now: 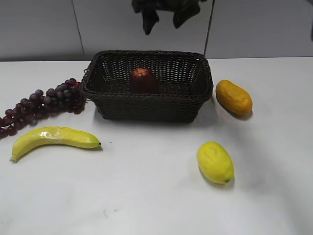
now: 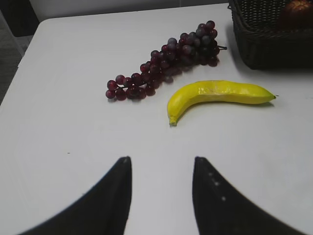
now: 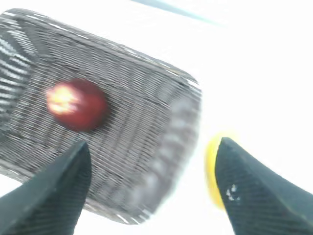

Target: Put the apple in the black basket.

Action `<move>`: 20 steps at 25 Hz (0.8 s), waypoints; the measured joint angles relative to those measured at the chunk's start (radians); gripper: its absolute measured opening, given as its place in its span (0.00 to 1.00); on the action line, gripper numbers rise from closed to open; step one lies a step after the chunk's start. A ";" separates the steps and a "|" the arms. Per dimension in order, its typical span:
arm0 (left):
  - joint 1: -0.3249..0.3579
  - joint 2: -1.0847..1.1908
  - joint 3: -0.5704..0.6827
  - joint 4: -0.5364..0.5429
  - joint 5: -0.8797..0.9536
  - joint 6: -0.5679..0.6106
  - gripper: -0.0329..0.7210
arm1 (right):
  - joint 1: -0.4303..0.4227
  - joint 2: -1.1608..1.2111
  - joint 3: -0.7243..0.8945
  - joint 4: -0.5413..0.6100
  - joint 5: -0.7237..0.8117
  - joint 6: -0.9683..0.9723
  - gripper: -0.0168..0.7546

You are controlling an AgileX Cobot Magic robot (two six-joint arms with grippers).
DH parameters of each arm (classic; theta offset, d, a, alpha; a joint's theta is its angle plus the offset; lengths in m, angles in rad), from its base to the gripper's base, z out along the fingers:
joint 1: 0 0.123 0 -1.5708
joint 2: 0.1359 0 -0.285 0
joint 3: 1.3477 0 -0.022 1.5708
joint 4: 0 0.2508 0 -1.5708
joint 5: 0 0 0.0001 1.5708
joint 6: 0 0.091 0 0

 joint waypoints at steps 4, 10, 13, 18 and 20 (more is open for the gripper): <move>0.000 0.000 0.001 0.000 -0.001 0.000 0.42 | -0.063 -0.117 0.091 -0.006 0.000 -0.006 0.79; 0.000 0.000 0.001 0.000 -0.001 0.000 0.42 | -0.212 -0.314 0.330 -0.013 0.001 -0.022 0.79; 0.000 0.000 0.001 0.000 -0.001 0.000 0.42 | -0.317 -0.409 0.455 -0.022 0.001 -0.027 0.79; 0.000 0.000 0.001 0.000 -0.001 0.000 0.40 | -0.444 -0.571 0.674 -0.034 0.001 -0.051 0.79; 0.000 0.000 0.001 0.000 -0.001 0.000 0.40 | -0.467 -0.650 0.771 -0.034 0.001 -0.058 0.79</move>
